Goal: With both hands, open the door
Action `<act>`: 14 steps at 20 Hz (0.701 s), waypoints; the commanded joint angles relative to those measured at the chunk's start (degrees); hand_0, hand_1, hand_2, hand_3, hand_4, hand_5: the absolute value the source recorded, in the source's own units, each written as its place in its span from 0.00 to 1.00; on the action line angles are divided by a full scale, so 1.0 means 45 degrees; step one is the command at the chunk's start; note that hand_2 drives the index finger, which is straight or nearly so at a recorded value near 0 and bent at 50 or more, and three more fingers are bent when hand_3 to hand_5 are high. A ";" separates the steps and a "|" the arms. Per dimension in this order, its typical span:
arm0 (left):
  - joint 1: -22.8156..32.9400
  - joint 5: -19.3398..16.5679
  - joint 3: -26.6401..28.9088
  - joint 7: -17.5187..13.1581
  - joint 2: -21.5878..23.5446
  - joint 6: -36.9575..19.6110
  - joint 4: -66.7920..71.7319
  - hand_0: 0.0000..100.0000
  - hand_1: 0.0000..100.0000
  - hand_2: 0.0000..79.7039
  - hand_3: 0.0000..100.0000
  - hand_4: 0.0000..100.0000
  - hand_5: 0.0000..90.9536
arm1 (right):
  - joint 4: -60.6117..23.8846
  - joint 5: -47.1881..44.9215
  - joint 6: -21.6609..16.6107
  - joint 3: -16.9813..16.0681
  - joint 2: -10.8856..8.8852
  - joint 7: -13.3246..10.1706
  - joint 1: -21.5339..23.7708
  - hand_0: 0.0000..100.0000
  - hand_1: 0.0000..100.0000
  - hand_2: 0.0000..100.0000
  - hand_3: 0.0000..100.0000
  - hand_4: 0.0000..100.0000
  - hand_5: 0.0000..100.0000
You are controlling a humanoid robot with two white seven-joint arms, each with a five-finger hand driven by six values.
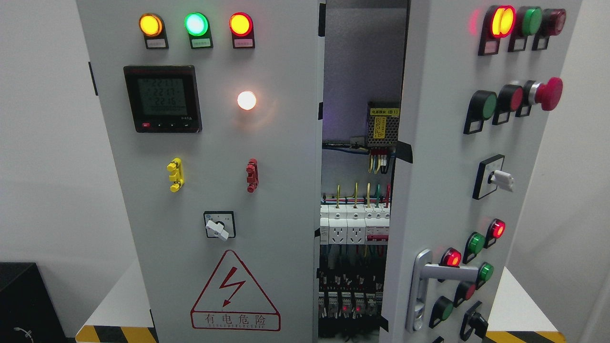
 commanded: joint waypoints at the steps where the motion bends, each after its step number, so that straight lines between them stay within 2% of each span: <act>1: -0.0312 0.0005 0.0000 0.0005 0.0000 0.0009 0.0000 0.00 0.00 0.00 0.00 0.00 0.00 | -0.0001 -0.0007 -0.0003 0.0000 0.0014 -0.0001 0.0005 0.00 0.00 0.00 0.00 0.00 0.00; 9: 0.0018 0.0005 -0.0059 -0.0111 0.0174 -0.0223 -0.0252 0.00 0.00 0.00 0.00 0.00 0.00 | -0.0001 -0.0007 -0.0003 0.0000 -0.0005 -0.0001 0.0004 0.00 0.00 0.00 0.00 0.00 0.00; 10: 0.0387 0.0043 -0.0040 -0.0460 0.0311 -0.0593 -0.1008 0.00 0.00 0.00 0.00 0.00 0.00 | -0.0001 -0.0007 -0.0003 0.0000 -0.0005 -0.0001 0.0005 0.00 0.00 0.00 0.00 0.00 0.00; 11: 0.0951 0.0179 -0.0039 -0.1237 0.0506 -0.1099 -0.2253 0.00 0.00 0.00 0.00 0.00 0.00 | -0.0001 -0.0007 -0.0003 0.0000 -0.0005 -0.0001 0.0005 0.00 0.00 0.00 0.00 0.00 0.00; 12: 0.1498 0.0702 -0.0039 -0.2212 0.0740 -0.1588 -0.3638 0.00 0.00 0.00 0.00 0.00 0.00 | -0.0001 -0.0007 -0.0003 0.0000 -0.0005 -0.0001 -0.0015 0.00 0.00 0.00 0.00 0.00 0.00; 13: 0.2045 0.1771 -0.0039 -0.3304 0.1090 -0.1960 -0.5257 0.00 0.00 0.00 0.00 0.00 0.00 | -0.0001 0.0012 -0.0003 0.0000 -0.0005 -0.0001 0.0004 0.00 0.00 0.00 0.00 0.00 0.00; 14: 0.2689 0.3271 -0.0097 -0.4282 0.1809 -0.2041 -0.6975 0.00 0.00 0.00 0.00 0.00 0.00 | -0.0001 -0.0007 -0.0003 0.0000 -0.0005 -0.0001 0.0005 0.00 0.00 0.00 0.00 0.00 0.00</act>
